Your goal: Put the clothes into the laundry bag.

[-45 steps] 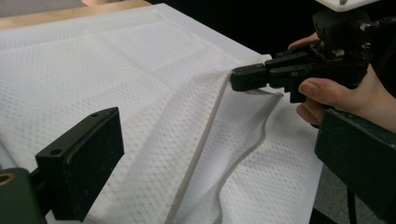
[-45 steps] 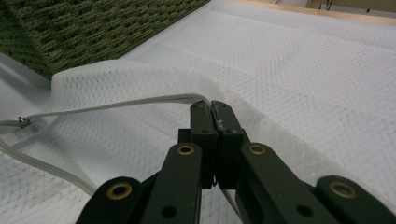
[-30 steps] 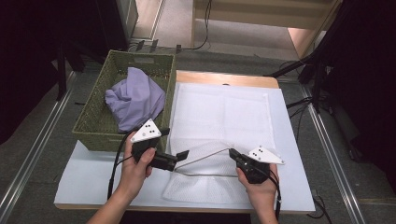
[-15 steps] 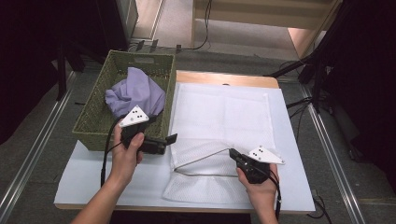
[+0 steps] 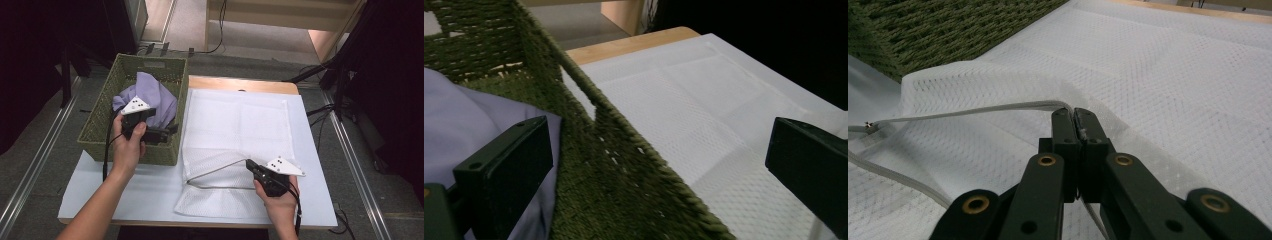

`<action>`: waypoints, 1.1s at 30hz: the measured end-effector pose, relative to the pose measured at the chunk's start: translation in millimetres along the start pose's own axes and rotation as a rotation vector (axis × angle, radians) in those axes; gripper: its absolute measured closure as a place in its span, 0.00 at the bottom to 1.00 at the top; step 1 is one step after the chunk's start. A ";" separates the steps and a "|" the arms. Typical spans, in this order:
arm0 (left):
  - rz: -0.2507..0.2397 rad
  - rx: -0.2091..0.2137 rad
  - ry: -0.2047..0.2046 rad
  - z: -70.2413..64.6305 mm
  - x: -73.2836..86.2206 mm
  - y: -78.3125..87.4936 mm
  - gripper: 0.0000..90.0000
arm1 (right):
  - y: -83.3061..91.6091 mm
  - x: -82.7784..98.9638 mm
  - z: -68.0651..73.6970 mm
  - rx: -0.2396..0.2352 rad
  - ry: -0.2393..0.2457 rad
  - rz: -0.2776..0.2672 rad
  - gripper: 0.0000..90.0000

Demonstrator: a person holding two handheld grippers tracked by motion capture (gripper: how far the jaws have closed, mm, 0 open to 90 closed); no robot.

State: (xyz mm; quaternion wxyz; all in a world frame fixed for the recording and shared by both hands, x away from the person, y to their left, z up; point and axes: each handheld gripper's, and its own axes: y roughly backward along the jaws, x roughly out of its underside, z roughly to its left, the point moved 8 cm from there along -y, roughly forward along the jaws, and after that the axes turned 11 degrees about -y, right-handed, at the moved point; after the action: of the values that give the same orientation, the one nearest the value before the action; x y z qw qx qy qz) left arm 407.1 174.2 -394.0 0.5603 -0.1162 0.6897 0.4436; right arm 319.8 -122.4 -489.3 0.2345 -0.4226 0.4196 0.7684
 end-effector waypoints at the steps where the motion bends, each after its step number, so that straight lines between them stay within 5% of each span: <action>1: 0.001 0.006 0.013 3.1 -1.5 -0.7 0.00 | 0.1 0.1 0.0 0.000 0.000 0.000 1.00; 13: -0.016 -0.048 0.068 43.0 -17.9 -5.1 0.00 | 0.9 -0.4 -2.0 0.000 -0.002 -0.004 1.00; 33: 0.077 -0.083 0.206 108.8 5.8 -35.7 0.00 | 0.2 1.1 -1.9 0.001 -0.005 0.005 1.00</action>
State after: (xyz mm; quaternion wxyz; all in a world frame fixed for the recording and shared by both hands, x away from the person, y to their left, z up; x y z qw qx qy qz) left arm 501.4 236.2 -414.0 0.4637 -0.1575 0.7288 0.4786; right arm 320.0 -124.1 -490.6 0.2337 -0.4196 0.4205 0.7697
